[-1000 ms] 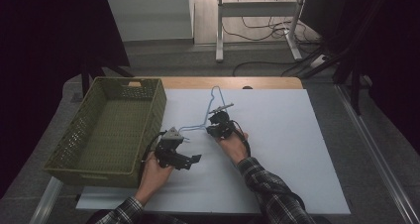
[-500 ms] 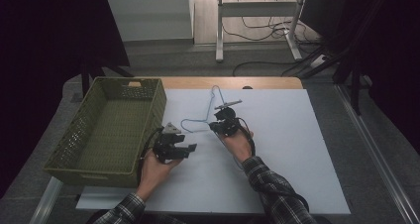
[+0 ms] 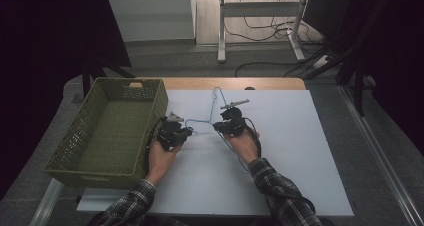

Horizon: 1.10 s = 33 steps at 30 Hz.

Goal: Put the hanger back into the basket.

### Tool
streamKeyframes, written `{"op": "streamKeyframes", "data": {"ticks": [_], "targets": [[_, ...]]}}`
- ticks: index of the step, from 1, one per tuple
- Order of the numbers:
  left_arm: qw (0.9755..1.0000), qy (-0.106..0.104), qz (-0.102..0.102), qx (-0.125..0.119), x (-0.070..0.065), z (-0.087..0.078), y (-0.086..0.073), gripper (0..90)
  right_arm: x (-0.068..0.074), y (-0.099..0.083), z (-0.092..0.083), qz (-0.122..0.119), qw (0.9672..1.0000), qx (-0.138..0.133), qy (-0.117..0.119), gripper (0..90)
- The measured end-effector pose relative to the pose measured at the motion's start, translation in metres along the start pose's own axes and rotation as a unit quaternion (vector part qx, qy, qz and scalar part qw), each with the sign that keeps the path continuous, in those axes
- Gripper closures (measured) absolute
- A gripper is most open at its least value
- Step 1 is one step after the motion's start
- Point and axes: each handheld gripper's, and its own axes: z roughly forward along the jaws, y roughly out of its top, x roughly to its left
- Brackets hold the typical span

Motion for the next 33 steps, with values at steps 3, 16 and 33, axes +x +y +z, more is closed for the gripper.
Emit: {"op": "streamKeyframes", "data": {"ticks": [3,16,33], "targets": [[1.0,-0.002,0.004,0.0,-0.001,0.001,0.0,83.5,-0.001,0.005,-0.001,-0.01,0.9997,0.019,0.013,64.2],[0.9998,-0.02,0.002,-0.008,0.0,0.001,-0.001,69.2,0.009,0.007,0.012,-0.04,0.9983,0.025,-0.034,86.4],[0.9832,-0.109,0.076,-0.125,-0.018,-0.026,0.046,77.0,0.027,0.011,-0.039,-0.03,0.9978,-0.007,0.058,86.4]]}}
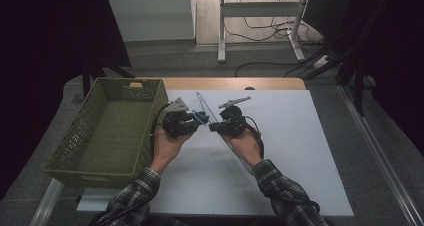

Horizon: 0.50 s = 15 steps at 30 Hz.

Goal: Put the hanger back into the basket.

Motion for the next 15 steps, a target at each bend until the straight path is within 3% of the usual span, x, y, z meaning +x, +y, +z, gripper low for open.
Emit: {"op": "streamKeyframes", "data": {"ticks": [1,4,6,9,10,13,15], "targets": [[1.0,-0.002,-0.003,-0.004,0.001,-0.001,0.001,84.1,0.0,0.0,-0.001,-0.001,1.0,0.0,0.001,86.3],[1.0,0.001,0.003,-0.002,-0.003,-0.003,0.005,85.4,0.0,0.0,-0.005,-0.004,0.9999,0.003,0.01,84.9],[0.9998,0.013,0.01,0.009,-0.008,-0.002,0.009,85.4,0.002,0.002,-0.012,-0.015,0.9998,0.0,-0.009,72.7],[0.9994,0.023,0.016,0.018,-0.014,-0.001,0.013,85.5,0.006,0.005,-0.025,-0.036,0.9987,-0.001,-0.037,68.0],[0.9993,0.024,0.007,0.026,-0.018,0.0,0.018,85.5,0.009,0.005,-0.031,-0.046,0.998,-0.002,-0.044,67.5],[0.9992,0.021,-0.005,0.035,-0.025,0.001,0.025,85.5,0.016,0.002,-0.034,-0.07,0.9954,0.009,-0.065,69.6],[0.9988,0.025,-0.003,0.043,-0.031,0.002,0.028,85.4,0.02,-0.001,-0.033,-0.088,0.9919,0.014,-0.09,79.0]]}}
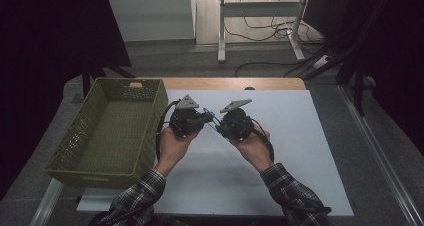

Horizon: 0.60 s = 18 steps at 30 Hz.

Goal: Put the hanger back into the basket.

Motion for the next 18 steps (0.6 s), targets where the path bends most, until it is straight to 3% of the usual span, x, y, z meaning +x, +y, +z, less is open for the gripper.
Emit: {"op": "streamKeyframes", "data": {"ticks": [1,4,8,9,12,13,14,16,17,18], "targets": [[1.0,0.002,0.002,0.002,-0.001,0.0,0.001,85.2,0.001,-0.001,-0.001,-0.005,1.0,-0.002,0.002,84.2],[0.9999,-0.004,0.009,0.006,-0.002,-0.002,0.003,83.7,0.005,-0.003,-0.005,-0.013,0.9999,-0.006,0.001,86.6],[0.9996,-0.021,0.02,0.006,0.002,-0.013,0.006,58.0,0.003,-0.004,-0.013,-0.014,0.9997,-0.005,0.02,86.9],[0.9991,-0.029,0.027,0.016,0.004,-0.019,0.006,50.8,0.0,-0.006,-0.02,-0.013,0.9991,-0.002,0.039,87.0],[0.9979,-0.039,0.04,0.034,0.006,-0.026,0.005,36.7,-0.002,-0.009,-0.03,-0.021,0.998,0.004,0.06,86.9],[0.995,-0.063,0.062,0.046,0.005,-0.033,0.002,29.6,-0.003,-0.011,-0.035,-0.024,0.9971,0.006,0.072,86.9],[0.995,-0.063,0.062,0.046,0.005,-0.033,0.002,25.9,-0.004,-0.013,-0.039,-0.027,0.9959,0.009,0.085,86.9],[0.9906,-0.089,0.085,0.06,-0.001,-0.038,-0.002,27.1,-0.003,-0.017,-0.045,-0.031,0.9942,0.012,0.102,86.9],[0.9898,-0.09,0.09,0.064,-0.003,-0.038,-0.003,28.4,-0.002,-0.02,-0.048,-0.037,0.9928,0.015,0.113,86.9],[0.9874,-0.092,0.103,0.078,-0.006,-0.038,-0.004,31.2,-0.001,-0.021,-0.05,-0.039,0.992,0.017,0.119,86.9]]}}
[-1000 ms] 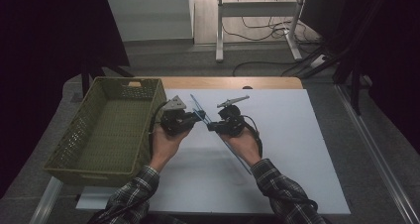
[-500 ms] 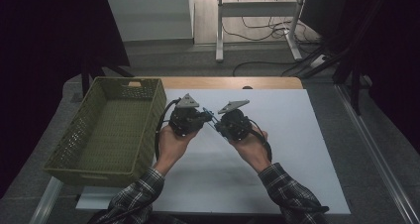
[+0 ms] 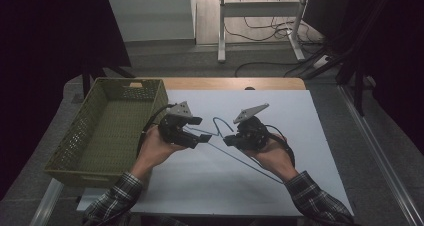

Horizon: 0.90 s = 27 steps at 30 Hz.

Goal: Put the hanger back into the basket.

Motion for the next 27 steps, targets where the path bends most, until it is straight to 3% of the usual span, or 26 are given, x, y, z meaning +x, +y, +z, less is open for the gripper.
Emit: {"op": "streamKeyframes", "data": {"ticks": [3,4,7,10,11,12,13,14,15,16,20,21,23,24,26,27], "targets": [[0.9988,-0.016,0.035,0.03,-0.004,0.004,-0.001,40.9,0.008,-0.005,-0.005,-0.006,0.9997,0.001,0.023,86.9],[0.9974,-0.033,0.046,0.044,-0.005,0.006,-0.002,44.3,0.009,-0.005,-0.006,-0.008,0.9996,0.0,0.028,86.9],[0.9952,-0.048,0.057,0.063,-0.005,0.011,-0.003,51.4,0.016,-0.006,-0.009,-0.014,0.9987,-0.006,0.049,86.9],[0.9942,-0.053,0.061,0.071,-0.004,0.012,-0.003,58.4,0.02,-0.005,-0.01,-0.02,0.9983,-0.006,0.054,86.9],[0.9921,-0.067,0.072,0.078,-0.003,0.013,-0.004,60.4,0.022,-0.005,-0.011,-0.026,0.9978,-0.003,0.06,86.9],[0.9921,-0.067,0.072,0.078,-0.003,0.013,-0.004,61.7,0.022,-0.005,-0.011,-0.026,0.9978,-0.003,0.06,86.9],[0.9895,-0.082,0.081,0.087,-0.002,0.014,-0.004,65.0,0.023,-0.004,-0.011,-0.029,0.9974,-0.002,0.066,86.9],[0.9895,-0.082,0.081,0.087,-0.002,0.014,-0.004,67.2,0.023,-0.004,-0.011,-0.029,0.9974,-0.002,0.066,86.9],[0.9867,-0.086,0.099,0.096,-0.003,0.015,-0.003,68.8,0.024,-0.004,-0.011,-0.034,0.9971,0.001,0.069,86.9],[0.9867,-0.086,0.099,0.096,-0.003,0.015,-0.003,69.9,0.024,-0.005,-0.011,-0.038,0.9968,0.001,0.071,86.9],[0.9768,-0.093,0.148,0.124,-0.011,0.018,0.001,81.1,0.022,-0.006,-0.012,-0.043,0.997,0.009,0.064,86.6],[0.9758,-0.096,0.15,0.128,-0.014,0.019,0.002,85.2,0.019,-0.007,-0.012,-0.044,0.9974,0.012,0.056,86.3],[0.9765,-0.088,0.141,0.137,-0.018,0.022,0.005,87.0,0.016,-0.008,-0.013,-0.048,0.9979,0.016,0.039,84.2],[0.975,-0.097,0.137,0.145,-0.019,0.024,0.006,87.1,0.015,-0.008,-0.014,-0.047,0.998,0.012,0.041,78.7],[0.9797,-0.09,0.107,0.143,-0.018,0.026,0.007,87.2,0.015,-0.01,-0.018,-0.056,0.9984,0.006,0.009,68.2],[0.9803,-0.091,0.1,0.144,-0.018,0.026,0.007,87.3,0.016,-0.011,-0.02,-0.062,0.9981,0.002,-0.003,63.2]]}}
